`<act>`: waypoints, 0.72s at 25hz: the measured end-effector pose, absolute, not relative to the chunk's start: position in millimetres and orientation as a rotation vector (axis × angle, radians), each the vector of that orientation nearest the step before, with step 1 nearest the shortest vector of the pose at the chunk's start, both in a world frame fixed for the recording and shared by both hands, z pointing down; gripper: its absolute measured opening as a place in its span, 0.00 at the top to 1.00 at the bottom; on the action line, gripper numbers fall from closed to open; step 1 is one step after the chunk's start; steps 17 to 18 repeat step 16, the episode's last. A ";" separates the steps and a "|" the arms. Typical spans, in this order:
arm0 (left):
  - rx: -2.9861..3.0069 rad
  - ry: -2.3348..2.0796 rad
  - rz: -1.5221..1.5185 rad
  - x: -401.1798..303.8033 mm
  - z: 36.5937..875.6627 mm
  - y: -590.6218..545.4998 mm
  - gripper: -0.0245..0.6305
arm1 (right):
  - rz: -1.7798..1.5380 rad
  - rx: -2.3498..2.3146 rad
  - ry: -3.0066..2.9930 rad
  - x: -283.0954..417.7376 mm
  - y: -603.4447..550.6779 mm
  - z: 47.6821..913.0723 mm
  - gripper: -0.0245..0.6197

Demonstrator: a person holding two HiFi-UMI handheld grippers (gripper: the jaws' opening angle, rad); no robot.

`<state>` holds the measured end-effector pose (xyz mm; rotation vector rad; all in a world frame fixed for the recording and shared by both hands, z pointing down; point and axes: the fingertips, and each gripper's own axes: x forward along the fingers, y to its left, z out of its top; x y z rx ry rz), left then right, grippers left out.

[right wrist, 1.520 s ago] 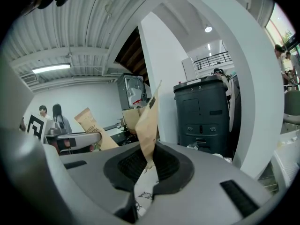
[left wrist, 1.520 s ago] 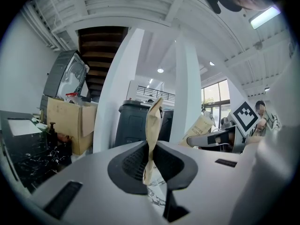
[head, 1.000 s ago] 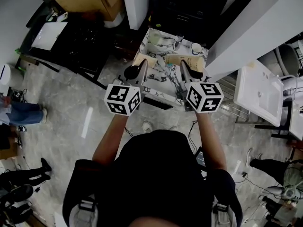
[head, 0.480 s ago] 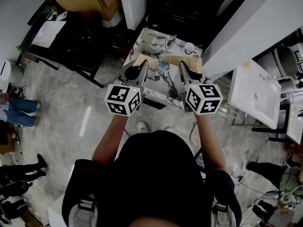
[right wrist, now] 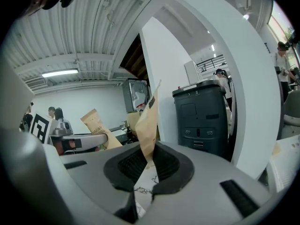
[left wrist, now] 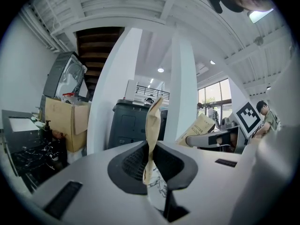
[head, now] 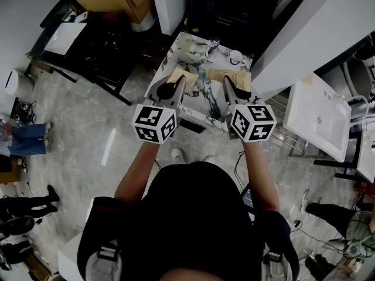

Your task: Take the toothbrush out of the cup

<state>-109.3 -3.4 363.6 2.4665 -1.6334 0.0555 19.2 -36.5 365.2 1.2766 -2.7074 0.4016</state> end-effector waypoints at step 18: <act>2.460 -1.642 0.058 -109.0 363.1 -1.1 0.90 | 0.422 1.283 -2.705 29.1 -33.5 365.8 0.88</act>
